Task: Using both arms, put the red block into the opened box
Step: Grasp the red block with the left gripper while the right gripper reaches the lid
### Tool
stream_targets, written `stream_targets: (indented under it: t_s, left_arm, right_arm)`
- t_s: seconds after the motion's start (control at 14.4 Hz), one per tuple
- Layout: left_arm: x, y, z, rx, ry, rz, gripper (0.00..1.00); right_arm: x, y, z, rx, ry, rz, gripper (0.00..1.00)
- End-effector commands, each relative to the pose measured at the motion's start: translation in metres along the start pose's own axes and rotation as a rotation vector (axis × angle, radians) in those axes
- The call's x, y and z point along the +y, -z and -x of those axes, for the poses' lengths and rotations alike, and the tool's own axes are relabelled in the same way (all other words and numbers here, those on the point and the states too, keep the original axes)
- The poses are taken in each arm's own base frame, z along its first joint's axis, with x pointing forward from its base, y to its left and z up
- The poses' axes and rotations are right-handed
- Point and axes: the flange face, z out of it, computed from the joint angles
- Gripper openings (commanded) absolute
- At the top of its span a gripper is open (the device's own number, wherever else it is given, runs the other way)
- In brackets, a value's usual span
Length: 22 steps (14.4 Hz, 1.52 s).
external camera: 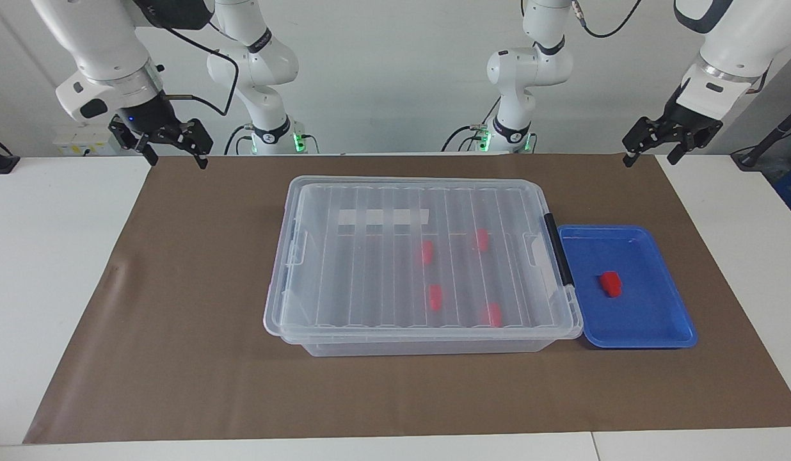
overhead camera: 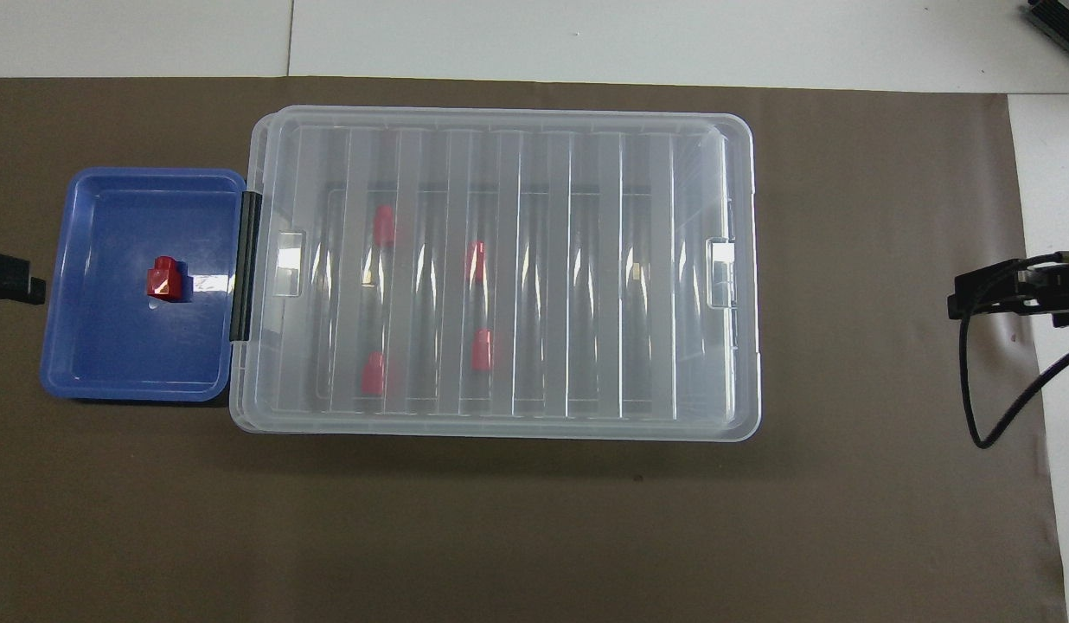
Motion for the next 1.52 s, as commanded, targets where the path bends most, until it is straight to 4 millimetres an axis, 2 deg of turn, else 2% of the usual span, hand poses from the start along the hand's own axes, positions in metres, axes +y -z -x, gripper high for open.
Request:
stream_targets:
  t_s: [0.0, 0.35, 0.55, 0.69, 0.9, 1.25, 1.45]
  left_arm:
    - [0.003, 0.003, 0.008, 0.009, 0.006, -0.017, 1.00]
    - [0.002, 0.003, 0.008, 0.009, 0.007, -0.017, 1.00]
    - [0.002, 0.002, 0.007, 0.010, 0.007, -0.017, 1.00]
    - [0.002, 0.001, 0.007, 0.012, 0.009, -0.017, 1.00]
    - [0.002, 0.000, 0.007, 0.023, 0.007, -0.017, 1.00]
    - [-0.001, -0.008, 0.006, 0.065, 0.010, -0.017, 1.00]
    - [-0.005, -0.033, 0.016, 0.104, 0.019, -0.012, 1.00]
  right_arm:
    - [0.004, -0.004, 0.002, 0.006, 0.011, -0.006, 1.00]
    - [0.004, -0.003, -0.001, 0.024, 0.012, -0.010, 1.00]
    - [-0.006, -0.010, -0.004, 0.065, 0.022, -0.013, 1.00]
    - [-0.027, -0.017, -0.010, 0.089, 0.059, -0.014, 1.00]
    - [-0.064, -0.040, -0.021, 0.119, 0.121, -0.018, 1.00]
    - [-0.129, -0.091, -0.045, 0.123, 0.141, -0.050, 1.00]
    - [-0.145, -0.125, -0.053, 0.134, 0.119, -0.069, 1.00]
